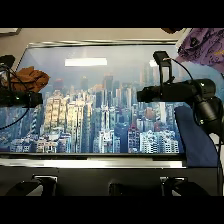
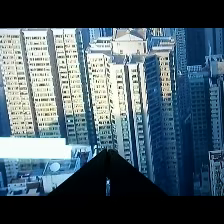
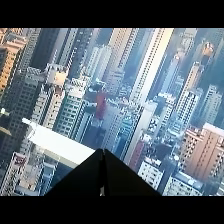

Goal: Fold the clothes and pants, and hang the long-sleeved shirts on hangers.

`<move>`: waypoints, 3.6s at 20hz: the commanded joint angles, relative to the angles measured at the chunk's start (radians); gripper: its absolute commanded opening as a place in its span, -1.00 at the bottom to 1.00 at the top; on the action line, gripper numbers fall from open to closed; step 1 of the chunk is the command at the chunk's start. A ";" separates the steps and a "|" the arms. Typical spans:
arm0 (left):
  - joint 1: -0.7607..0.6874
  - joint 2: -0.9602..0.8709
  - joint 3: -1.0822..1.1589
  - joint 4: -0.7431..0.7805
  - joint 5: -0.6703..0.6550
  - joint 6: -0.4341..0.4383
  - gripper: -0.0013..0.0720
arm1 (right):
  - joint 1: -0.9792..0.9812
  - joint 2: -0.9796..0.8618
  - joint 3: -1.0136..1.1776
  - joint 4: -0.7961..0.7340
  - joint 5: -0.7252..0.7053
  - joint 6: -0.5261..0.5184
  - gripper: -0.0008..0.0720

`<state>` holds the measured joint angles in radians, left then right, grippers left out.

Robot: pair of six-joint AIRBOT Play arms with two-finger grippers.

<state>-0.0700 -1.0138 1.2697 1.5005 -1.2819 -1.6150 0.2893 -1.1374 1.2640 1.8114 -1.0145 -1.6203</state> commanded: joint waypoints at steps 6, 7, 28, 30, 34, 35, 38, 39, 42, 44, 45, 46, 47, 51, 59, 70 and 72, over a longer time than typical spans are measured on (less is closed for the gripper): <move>0.000 0.000 0.000 0.000 0.000 0.000 -0.91 | 0.001 0.000 0.001 0.000 -0.001 0.000 -0.89; 0.000 0.000 0.000 0.000 0.000 0.000 -0.91 | 0.001 0.000 0.001 0.000 -0.001 0.000 -0.89; 0.003 -0.068 -0.002 0.171 0.033 -0.067 0.99 | 0.001 0.000 0.001 0.000 -0.001 0.000 -0.89; 0.055 -0.132 0.011 0.197 0.113 -0.139 1.00 | 0.001 0.000 0.001 0.000 -0.001 0.000 -0.89; 0.269 -0.333 0.152 0.163 0.243 -0.219 1.00 | 0.001 0.000 0.001 0.000 -0.001 0.000 -0.89; 0.316 -0.404 0.216 0.162 0.253 -0.217 1.00 | 0.001 0.000 0.001 0.000 -0.001 0.000 -0.89; 0.408 -0.615 0.401 0.161 0.282 -0.207 1.00 | 0.001 0.000 0.001 0.000 -0.001 0.000 -0.89; 0.426 -0.681 0.453 0.160 0.311 -0.208 1.00 | 0.001 0.000 0.001 0.000 -0.001 0.000 -0.89; 0.450 -0.835 0.537 0.159 0.439 -0.211 1.00 | 0.001 0.000 0.001 0.000 -0.001 0.000 -0.89; 0.451 -0.912 0.555 0.159 0.495 -0.211 1.00 | 0.001 0.000 0.001 0.000 -0.001 0.000 -0.89; 0.451 -0.949 0.559 0.159 0.519 -0.211 1.00 | 0.001 0.000 0.001 0.000 -0.001 0.000 -0.89; 0.450 -0.978 0.560 0.159 0.541 -0.211 1.00 | 0.001 0.000 0.001 0.000 -0.001 0.000 -0.89; 0.449 -1.006 0.560 0.159 0.561 -0.211 1.00 | 0.001 0.000 0.001 0.000 -0.001 0.000 -0.89; 0.451 -1.091 0.595 0.159 0.583 -0.211 1.00 | 0.001 0.000 0.001 0.000 -0.001 0.000 -0.89; 0.448 -1.170 0.728 0.129 0.425 -0.182 -0.93 | 0.001 0.000 0.001 0.000 -0.001 0.000 -0.89; 0.232 -0.679 0.589 -0.086 -0.014 -0.108 -0.94 | 0.001 0.000 0.001 0.000 -0.001 0.000 -0.89; 0.128 -0.541 0.483 -0.084 -0.035 -0.149 -0.94 | 0.001 0.000 0.001 0.000 -0.001 0.000 -0.89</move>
<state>0.1673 -1.7206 1.8633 1.4559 -1.2488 -1.7275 0.2893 -1.1374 1.2640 1.8118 -1.0153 -1.6203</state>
